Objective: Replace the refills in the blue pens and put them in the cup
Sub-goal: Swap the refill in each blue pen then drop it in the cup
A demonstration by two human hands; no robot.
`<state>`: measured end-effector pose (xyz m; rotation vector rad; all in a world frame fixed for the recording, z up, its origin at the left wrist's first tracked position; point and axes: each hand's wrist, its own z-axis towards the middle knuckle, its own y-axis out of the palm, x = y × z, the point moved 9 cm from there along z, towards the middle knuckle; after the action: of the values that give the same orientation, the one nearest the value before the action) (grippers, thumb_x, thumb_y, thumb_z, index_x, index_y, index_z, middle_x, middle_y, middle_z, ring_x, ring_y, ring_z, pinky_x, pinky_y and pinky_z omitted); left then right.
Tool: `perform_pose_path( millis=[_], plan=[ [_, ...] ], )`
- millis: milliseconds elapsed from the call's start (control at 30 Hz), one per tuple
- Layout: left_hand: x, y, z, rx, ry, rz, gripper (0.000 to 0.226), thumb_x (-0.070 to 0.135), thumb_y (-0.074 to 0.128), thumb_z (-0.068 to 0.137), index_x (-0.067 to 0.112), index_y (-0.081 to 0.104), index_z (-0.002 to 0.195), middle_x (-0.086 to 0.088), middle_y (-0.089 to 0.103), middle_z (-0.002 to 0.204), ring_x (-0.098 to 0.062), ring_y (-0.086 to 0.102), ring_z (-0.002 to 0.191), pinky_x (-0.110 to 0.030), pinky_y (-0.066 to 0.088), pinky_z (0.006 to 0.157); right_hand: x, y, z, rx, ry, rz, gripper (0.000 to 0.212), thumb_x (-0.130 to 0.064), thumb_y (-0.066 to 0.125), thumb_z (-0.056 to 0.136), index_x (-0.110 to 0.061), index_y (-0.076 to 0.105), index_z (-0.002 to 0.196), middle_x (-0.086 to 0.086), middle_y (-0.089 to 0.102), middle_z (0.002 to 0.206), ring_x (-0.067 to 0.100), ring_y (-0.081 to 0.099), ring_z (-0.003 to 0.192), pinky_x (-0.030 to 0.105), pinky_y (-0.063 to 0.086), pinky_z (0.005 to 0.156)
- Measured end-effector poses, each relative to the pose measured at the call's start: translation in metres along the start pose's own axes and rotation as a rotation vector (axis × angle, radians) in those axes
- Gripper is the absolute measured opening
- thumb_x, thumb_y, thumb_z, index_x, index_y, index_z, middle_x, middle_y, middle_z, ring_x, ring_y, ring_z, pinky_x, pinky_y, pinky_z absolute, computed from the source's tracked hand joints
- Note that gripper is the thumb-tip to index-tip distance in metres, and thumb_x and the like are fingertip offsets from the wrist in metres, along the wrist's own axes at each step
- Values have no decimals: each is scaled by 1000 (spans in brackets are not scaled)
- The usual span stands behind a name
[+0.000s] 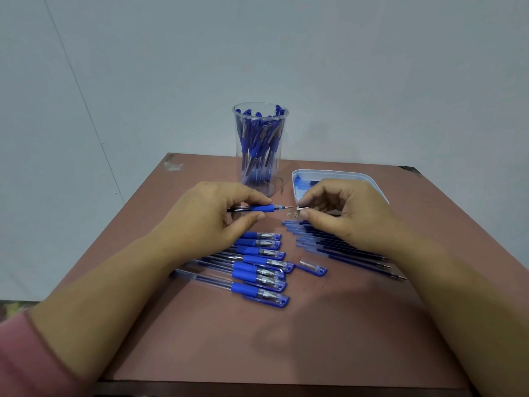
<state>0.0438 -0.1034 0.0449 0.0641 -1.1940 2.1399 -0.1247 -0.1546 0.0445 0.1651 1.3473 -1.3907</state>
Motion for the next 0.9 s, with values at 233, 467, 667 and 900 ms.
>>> perform_pose_path(
  millis=[233, 467, 667, 900],
  plan=[
    [5, 0, 0, 8, 13, 0, 23, 35, 68, 88, 35, 70, 110, 25, 66, 86, -10, 64, 67, -36, 55, 63, -8, 5, 1, 34, -52, 46, 21, -7, 76, 79, -27, 70, 85, -2, 71, 81, 12, 66, 74, 18, 54, 74],
    [9, 4, 0, -7, 46, 5, 27, 44, 59, 88, 34, 69, 111, 23, 67, 90, -10, 65, 67, -34, 54, 62, -9, 16, 3, 17, -85, -8, 13, -20, 75, 82, -29, 71, 89, -6, 71, 79, 8, 64, 71, 19, 53, 69],
    [9, 4, 0, -10, 45, -4, 28, 43, 59, 89, 33, 69, 113, 21, 68, 92, -9, 65, 70, -34, 55, 64, -9, 16, 3, -19, -120, -74, 28, -36, 73, 79, -30, 67, 106, -8, 68, 89, 9, 64, 82, 20, 53, 76],
    [11, 4, 0, -9, 50, 16, 29, 44, 58, 89, 32, 70, 112, 22, 68, 92, -9, 64, 70, -33, 54, 64, -11, 18, 4, -30, -172, -229, 28, -45, 58, 87, -25, 73, 100, -12, 67, 85, 8, 63, 81, 24, 50, 71]
  ],
)
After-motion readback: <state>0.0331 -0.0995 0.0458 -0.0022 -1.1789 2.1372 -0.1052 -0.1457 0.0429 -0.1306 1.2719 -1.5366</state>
